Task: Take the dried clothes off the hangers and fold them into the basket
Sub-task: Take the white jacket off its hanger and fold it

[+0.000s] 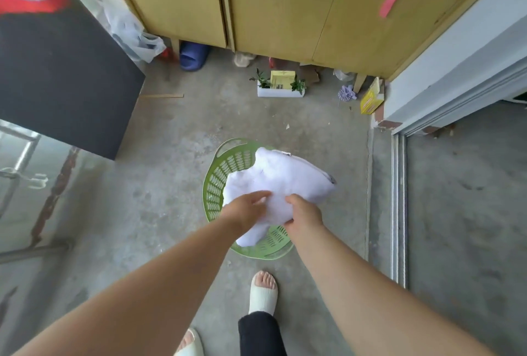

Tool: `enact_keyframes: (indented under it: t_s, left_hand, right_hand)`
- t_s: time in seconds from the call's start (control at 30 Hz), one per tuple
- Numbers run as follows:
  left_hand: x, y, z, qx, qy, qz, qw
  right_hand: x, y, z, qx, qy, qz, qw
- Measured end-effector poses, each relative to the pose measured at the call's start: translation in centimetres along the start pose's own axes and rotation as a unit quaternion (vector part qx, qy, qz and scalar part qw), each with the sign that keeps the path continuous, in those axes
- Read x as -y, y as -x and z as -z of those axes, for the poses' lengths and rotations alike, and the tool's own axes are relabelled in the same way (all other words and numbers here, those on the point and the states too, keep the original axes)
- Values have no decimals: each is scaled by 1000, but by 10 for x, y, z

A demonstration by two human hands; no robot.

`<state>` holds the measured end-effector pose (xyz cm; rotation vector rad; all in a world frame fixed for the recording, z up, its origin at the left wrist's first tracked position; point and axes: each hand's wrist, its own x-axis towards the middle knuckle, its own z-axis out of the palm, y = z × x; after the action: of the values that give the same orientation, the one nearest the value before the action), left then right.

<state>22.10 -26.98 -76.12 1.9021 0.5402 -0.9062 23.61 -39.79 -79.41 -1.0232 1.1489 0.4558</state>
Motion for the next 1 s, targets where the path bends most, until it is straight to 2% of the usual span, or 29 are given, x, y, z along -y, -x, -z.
enact_keyframes:
  t_s: [0.17,0.3,0.43,0.67,0.73,0.87,1.0]
  left_hand:
    - [53,-58,-8,-12,-54,33,998]
    - [87,-98,-21,8,-45,42,998]
    - [115,-137,-33,7,-64,43,997]
    - [151,-170,-51,-116,-191,-33,974]
    - [157,-177,-53,-86,-228,-31,969]
    - [168,-187,-55,-7,-295,40,954]
    - [179,-184,-54,0,-274,66,959]
  right_hand:
    - [-40,-61,-12,-27,-26,-21,999]
    - [-74,-109,-15,-60,-31,-39,997]
    - [-104,-156,-18,-57,-50,-73,994]
    - [-126,-202,-5,29,-107,-82,990]
    - [-130,-214,-4,9,-80,-87,993]
    - [-139,-229,0,-101,79,-163,978]
    - [-141,-218,-6,-88,114,-140,980]
